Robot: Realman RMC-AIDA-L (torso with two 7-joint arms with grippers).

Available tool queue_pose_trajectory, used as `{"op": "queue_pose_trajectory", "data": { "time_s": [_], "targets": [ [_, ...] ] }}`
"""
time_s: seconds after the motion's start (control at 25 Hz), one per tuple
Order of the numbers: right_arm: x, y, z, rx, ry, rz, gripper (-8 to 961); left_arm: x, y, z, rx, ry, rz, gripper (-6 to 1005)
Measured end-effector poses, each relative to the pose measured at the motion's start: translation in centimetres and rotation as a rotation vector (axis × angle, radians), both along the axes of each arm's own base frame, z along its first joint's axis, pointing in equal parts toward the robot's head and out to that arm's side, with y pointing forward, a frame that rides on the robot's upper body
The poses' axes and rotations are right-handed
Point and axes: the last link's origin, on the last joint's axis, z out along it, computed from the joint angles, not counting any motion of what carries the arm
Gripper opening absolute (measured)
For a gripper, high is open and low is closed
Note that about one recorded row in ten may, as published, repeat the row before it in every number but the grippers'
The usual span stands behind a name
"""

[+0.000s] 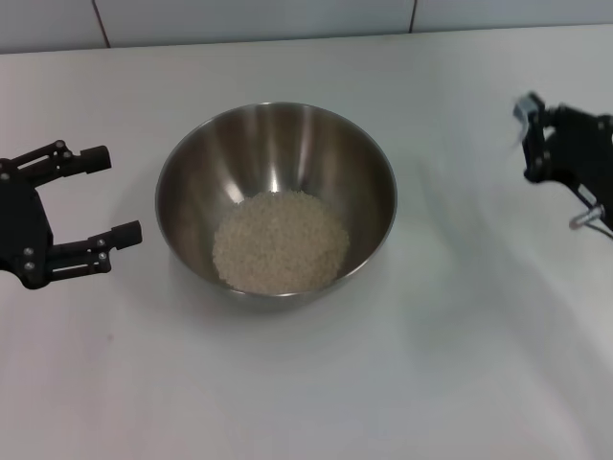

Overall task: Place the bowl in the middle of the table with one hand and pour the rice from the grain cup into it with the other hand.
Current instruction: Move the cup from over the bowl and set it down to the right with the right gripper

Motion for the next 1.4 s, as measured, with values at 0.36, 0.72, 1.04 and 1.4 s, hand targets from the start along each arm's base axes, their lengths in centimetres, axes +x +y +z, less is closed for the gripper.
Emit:
{"op": "queue_pose_trajectory", "data": {
  "time_s": [0.36,0.72,1.04,1.4],
  "targets": [
    [1.1,-0.4,-0.5,-0.035,-0.035,-0.052,105,0.1,0.2,0.0,0.0,0.005,-0.004,835],
    [1.3,0.5,-1.3,-0.064,-0.062,-0.105,109,0.1,0.3,0.0,0.004,0.01,-0.009,835],
    [1.4,0.6,-1.4,-0.067,-0.064,-0.114,113,0.1,0.2,-0.1,0.007,0.009,-0.011,835],
    [1.9,0.6,-1.3,-0.061,-0.068,-0.146,117,0.2,0.3,-0.2,0.005,0.008,-0.015,835]
  ]
}}
